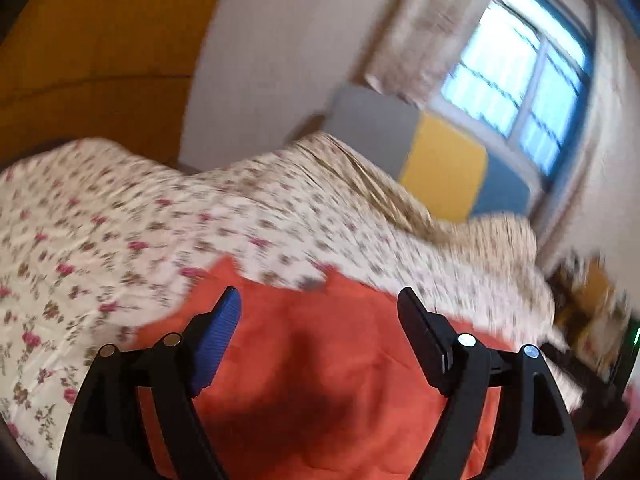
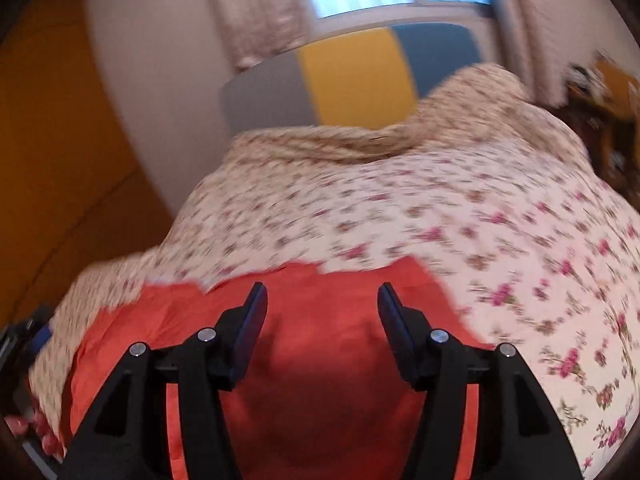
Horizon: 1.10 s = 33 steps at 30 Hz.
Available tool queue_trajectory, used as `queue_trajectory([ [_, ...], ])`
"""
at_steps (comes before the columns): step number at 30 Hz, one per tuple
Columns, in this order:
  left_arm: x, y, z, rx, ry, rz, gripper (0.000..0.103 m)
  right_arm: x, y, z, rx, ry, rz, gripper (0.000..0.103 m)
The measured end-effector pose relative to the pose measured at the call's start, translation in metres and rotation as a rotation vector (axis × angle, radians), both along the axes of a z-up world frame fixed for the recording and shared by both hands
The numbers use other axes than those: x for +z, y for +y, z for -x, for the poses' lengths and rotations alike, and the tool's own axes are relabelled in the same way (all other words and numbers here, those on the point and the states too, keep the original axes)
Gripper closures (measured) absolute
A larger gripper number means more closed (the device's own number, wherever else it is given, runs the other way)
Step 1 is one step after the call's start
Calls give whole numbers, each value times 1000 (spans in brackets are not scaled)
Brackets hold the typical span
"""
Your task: Fold large clothes
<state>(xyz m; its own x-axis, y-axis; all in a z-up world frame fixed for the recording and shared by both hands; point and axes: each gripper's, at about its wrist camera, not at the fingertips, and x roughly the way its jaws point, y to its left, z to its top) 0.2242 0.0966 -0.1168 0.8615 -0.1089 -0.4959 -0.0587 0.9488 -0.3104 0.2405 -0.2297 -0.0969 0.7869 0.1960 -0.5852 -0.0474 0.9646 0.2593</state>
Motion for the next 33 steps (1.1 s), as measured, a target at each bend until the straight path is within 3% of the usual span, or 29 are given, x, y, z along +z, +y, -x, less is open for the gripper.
queue_trajectory([
  [4,-4,-65,-30,-98,53,-187,23,-11,42,-11,85,16,114,47],
  [6,-9,-81,-45,-116,70,-258,23,-26,53,-22,100,68,146,47],
  [9,-25,-91,-65,-126,118,-336,23,-46,52,-32,96,117,128,45],
  [12,-55,-87,-80,-158,215,-287,19,-62,48,-39,107,136,93,44],
  [16,-77,-78,-87,-168,219,-216,16,-72,50,-45,101,140,114,44],
  [33,-97,-76,-96,-177,222,-198,13,-89,62,-53,80,127,170,44],
])
